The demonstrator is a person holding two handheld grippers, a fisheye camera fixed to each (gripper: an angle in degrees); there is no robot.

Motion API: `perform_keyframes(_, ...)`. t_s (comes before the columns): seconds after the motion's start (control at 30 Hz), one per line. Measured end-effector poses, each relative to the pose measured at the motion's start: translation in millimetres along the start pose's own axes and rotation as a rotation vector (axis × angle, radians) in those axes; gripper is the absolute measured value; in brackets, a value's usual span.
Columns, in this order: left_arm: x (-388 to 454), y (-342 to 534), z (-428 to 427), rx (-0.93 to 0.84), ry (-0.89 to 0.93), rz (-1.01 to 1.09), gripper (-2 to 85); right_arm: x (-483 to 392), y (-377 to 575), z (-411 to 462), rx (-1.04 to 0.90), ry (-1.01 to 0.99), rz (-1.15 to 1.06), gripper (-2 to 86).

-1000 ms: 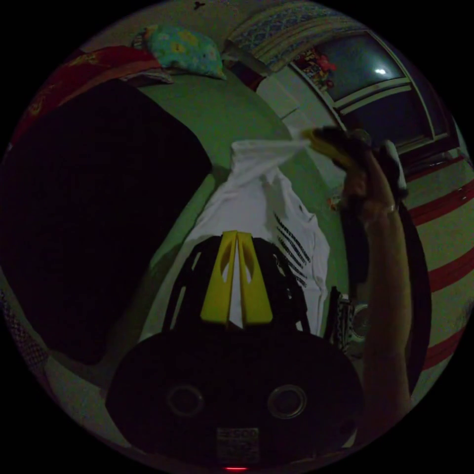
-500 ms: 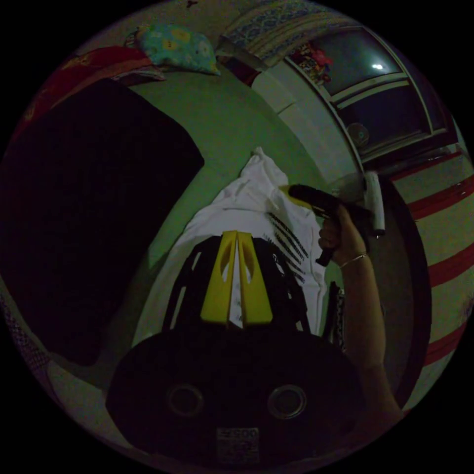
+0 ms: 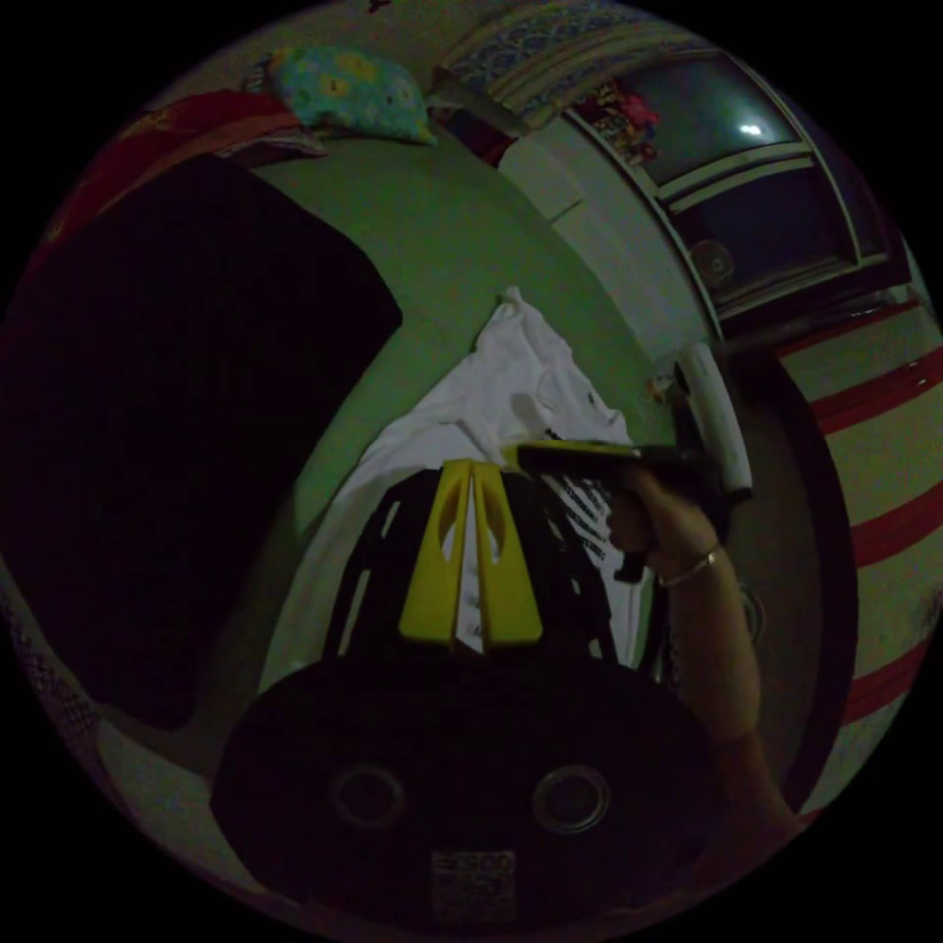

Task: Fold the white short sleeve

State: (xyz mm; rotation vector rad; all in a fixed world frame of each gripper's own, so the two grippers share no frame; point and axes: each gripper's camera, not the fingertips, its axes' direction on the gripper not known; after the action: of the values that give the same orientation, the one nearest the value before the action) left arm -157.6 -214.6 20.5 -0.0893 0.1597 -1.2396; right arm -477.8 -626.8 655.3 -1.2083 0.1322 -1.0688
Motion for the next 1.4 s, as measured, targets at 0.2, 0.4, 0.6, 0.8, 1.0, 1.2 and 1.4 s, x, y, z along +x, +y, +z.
perform_keyframes(0.2,5.7,4.1,-0.7,-0.021,-0.007,0.028,-0.6,-6.7,14.3,-23.9,0.21,0.073,0.037,3.0)
perform_keyframes(0.4,4.9,10.3,-5.7,-0.013,-0.013,0.017,-0.5,-13.4,-18.2,-15.5,0.374,0.179,0.117,0.4)
perform_keyframes(0.6,6.5,19.7,-8.4,-0.018,-0.034,0.024,-0.5,25.7,-37.5,12.4,0.291,0.25,0.365,-1.4)
perform_keyframes(0.8,9.1,33.7,-12.2,-0.028,-0.04,0.034,-0.4,43.6,50.7,-8.0,0.558,-0.021,0.438,-1.0)
perform_keyframes(1.0,15.5,56.3,-17.7,-0.035,-0.022,0.055,-0.5,5.9,132.3,26.7,0.43,0.046,0.187,-1.0)
perform_keyframes(1.2,22.6,83.1,-22.9,-0.046,-0.037,0.075,-0.6,-22.2,195.8,69.9,0.234,0.337,0.313,-1.2)
perform_keyframes(1.4,25.7,115.0,-33.6,-0.038,-0.043,0.075,-0.5,-67.2,293.0,70.4,0.467,0.364,0.31,-1.2)
